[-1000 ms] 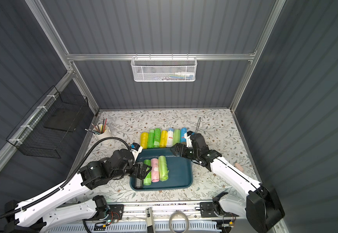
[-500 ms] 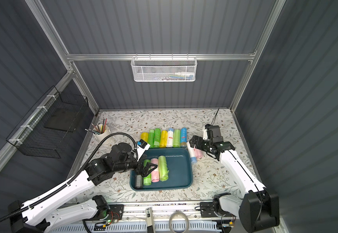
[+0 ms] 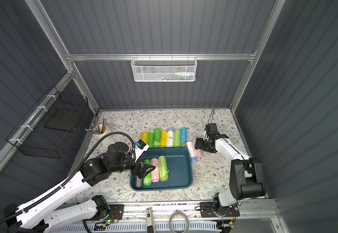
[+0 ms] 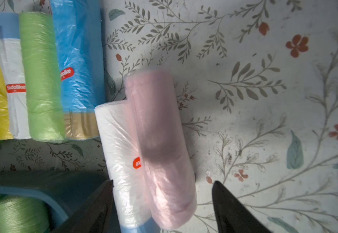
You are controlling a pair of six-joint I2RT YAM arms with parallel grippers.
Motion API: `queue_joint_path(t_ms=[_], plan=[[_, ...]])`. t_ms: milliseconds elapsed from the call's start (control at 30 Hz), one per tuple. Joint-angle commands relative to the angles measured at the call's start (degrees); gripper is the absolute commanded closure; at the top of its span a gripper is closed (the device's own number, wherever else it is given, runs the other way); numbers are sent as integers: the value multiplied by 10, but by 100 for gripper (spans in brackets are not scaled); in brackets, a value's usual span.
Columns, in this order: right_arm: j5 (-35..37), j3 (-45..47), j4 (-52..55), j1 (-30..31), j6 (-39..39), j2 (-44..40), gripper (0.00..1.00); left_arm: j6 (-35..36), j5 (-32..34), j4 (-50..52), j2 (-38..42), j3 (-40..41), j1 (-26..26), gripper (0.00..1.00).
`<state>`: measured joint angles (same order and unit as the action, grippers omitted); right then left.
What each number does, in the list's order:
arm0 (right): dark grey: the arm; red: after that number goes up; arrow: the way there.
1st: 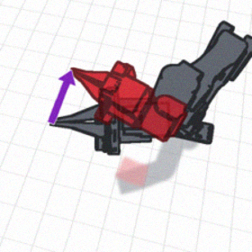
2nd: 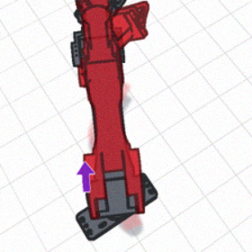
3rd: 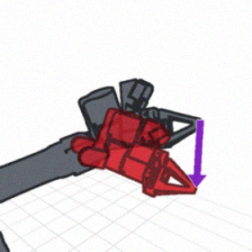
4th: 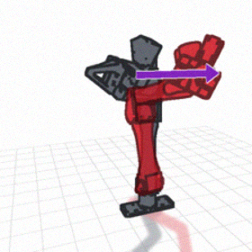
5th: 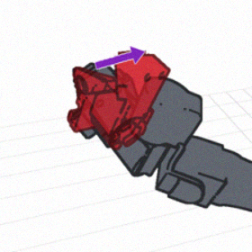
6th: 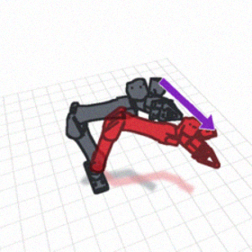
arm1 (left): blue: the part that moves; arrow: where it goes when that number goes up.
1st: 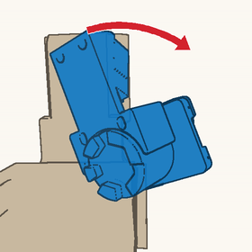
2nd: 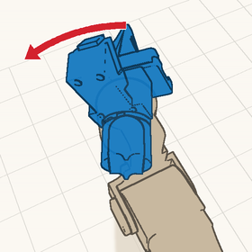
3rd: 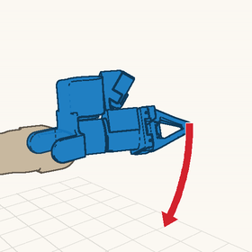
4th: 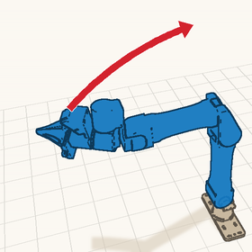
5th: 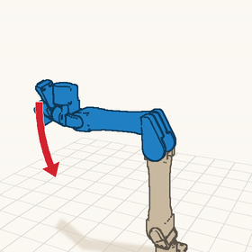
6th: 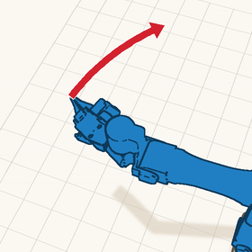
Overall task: Put the roll of trash bags into the storage box
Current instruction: Pick up the roll of trash bags from the center of the board.
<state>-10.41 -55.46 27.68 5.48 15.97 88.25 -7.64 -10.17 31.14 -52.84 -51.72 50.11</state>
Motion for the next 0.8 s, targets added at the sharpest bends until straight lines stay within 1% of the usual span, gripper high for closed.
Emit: queue_joint_path(t_ms=[0,100,167,267,333,400,533,667,767], plan=[[-22,-23,-7,-4,-15,32,26,12,-20,18,27,11,-2,0],[-20,-30,-21,-4,-9,52,29,10,-10,17,33,14,-2,0],[-12,-35,-25,-4,-9,63,31,10,-16,25,29,9,-2,0],[-1,-39,-25,-4,-12,77,31,17,-27,59,23,-6,-2,0],[-1,-42,-26,-4,-13,88,33,31,-22,71,33,0,-2,0],[-3,-46,-25,-5,-13,98,35,28,-2,60,52,17,-4,0],[8,-53,-23,-4,-9,111,38,21,9,53,91,27,-5,0],[19,-53,-20,-4,-8,114,45,7,13,55,98,34,-6,0],[19,-48,-24,-4,-5,113,47,3,5,57,95,34,-5,0]])
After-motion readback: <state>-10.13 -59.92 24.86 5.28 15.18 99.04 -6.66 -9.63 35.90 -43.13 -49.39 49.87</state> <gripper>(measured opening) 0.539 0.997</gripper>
